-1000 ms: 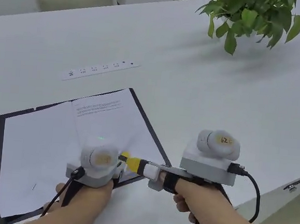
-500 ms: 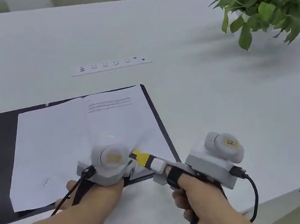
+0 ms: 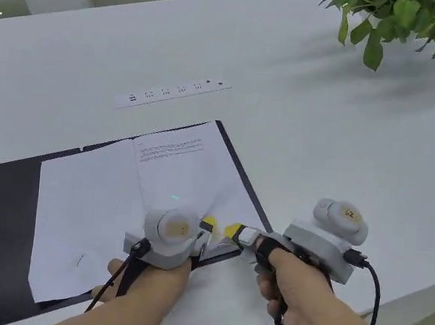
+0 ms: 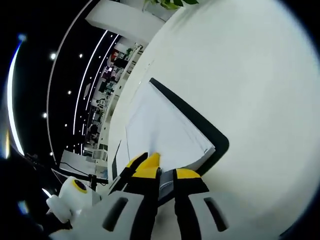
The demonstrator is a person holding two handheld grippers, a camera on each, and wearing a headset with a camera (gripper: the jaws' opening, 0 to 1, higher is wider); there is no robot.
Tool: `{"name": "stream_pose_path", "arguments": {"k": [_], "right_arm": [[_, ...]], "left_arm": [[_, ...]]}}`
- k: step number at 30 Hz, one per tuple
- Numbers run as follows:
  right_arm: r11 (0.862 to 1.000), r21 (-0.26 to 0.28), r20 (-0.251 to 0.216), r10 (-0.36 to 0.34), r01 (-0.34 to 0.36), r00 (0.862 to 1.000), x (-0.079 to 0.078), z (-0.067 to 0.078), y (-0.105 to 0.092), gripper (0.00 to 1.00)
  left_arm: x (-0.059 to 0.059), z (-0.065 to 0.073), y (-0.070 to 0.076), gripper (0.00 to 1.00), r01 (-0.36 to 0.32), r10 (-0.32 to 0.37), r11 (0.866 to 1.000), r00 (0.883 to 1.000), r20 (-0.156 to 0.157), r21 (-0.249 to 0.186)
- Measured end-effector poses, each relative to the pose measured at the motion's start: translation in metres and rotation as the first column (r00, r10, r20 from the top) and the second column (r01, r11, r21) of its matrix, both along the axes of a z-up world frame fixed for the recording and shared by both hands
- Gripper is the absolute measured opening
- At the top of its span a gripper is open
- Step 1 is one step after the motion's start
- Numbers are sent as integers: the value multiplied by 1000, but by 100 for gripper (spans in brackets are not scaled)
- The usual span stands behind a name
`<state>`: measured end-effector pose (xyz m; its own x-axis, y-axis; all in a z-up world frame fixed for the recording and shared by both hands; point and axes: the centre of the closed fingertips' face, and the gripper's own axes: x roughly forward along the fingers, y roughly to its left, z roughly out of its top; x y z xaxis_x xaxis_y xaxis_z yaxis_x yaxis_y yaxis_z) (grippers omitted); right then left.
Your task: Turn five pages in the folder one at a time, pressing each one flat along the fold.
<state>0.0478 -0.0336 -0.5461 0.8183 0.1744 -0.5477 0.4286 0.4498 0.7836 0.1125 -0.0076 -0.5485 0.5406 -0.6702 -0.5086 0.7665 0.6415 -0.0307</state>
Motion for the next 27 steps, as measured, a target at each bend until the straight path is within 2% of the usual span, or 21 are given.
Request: {"name": "stream_pose_path", "arguments": {"k": [5,9,12,14,16,20,27], "right_arm": [[1000,-18,-13,-4,4,1000,-2,-3,-1,0],[1000,-30,-12,-9,8,1000,-2,-2,-1,0],[999,-43,-12,-12,12,1000,-4,-1,-2,0],[999,-30,-6,-23,22,1000,-5,0,-4,0],[999,-32,0,-27,27,1000,-6,2,-3,0],[999,-49,23,-21,22,1000,-6,11,0,0],[992,-122,84,20,-10,996,-1,35,8,0]], "left_arm": [[0,0,0,20,-1,1,1000,1000,0,1],[1,0,0,20,-4,4,1000,1000,-8,1],[0,2,0,22,-11,11,1000,999,-37,-14],[-4,4,2,26,-2,1,1000,998,-57,-15],[-4,6,9,29,-11,10,1000,998,-59,-4],[-4,19,25,30,-15,14,1000,999,-46,-17],[-6,47,58,37,-34,33,997,999,-21,-75]]}}
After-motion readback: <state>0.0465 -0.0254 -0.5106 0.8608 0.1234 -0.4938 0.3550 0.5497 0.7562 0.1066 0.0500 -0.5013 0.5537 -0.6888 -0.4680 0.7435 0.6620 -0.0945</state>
